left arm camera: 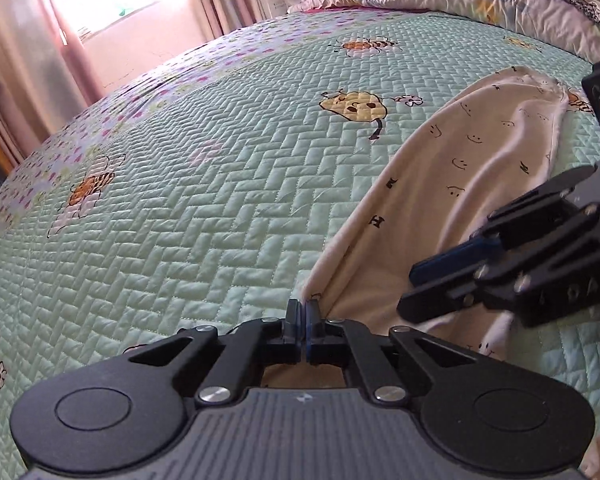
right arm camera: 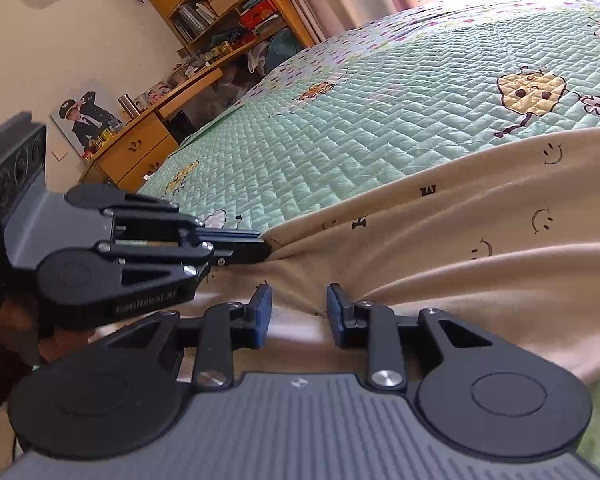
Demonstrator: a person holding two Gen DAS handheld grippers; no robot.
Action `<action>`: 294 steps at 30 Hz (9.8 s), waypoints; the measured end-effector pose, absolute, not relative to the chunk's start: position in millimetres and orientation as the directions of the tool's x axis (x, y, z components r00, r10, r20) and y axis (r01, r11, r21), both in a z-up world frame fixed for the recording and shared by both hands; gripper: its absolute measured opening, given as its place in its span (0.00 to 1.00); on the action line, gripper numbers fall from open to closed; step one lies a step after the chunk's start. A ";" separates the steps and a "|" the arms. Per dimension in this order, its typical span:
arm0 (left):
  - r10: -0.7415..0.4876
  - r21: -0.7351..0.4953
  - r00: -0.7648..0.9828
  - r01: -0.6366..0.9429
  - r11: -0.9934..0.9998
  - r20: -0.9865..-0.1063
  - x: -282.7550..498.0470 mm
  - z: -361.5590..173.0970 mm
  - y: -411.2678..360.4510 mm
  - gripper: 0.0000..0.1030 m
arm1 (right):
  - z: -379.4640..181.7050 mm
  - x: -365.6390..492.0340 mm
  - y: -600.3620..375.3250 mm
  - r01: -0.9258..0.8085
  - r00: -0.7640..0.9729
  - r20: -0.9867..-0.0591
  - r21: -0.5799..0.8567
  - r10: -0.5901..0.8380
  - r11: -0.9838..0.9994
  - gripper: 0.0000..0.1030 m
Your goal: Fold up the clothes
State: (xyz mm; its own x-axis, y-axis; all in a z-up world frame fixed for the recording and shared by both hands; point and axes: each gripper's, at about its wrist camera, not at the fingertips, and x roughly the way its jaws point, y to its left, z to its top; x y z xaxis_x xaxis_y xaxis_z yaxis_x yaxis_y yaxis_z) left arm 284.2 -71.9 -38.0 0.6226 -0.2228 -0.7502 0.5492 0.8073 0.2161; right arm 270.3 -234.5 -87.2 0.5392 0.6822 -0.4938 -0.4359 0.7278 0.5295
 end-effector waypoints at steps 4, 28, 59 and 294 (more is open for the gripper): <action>-0.223 0.230 0.633 0.552 0.802 -0.741 278.8 -38.0 -72.1 0.01 | -66.7 268.2 -231.0 -0.459 0.620 -0.515 0.374 0.592 0.806 0.32; -0.177 0.266 0.681 0.493 0.828 -0.710 291.8 -33.3 -63.3 0.03 | -57.0 293.9 -155.3 -0.728 0.668 -0.627 -0.439 0.401 0.528 0.01; -0.276 0.002 0.581 0.432 0.902 -0.765 296.8 -43.8 -115.6 0.33 | -61.9 345.8 -322.7 -0.594 0.682 -0.668 -0.267 0.299 0.758 0.30; -0.020 0.066 0.710 0.093 0.993 -0.704 302.4 -43.8 119.7 0.78 | -107.5 175.0 -237.5 -0.378 0.583 -0.369 0.666 0.724 0.643 0.34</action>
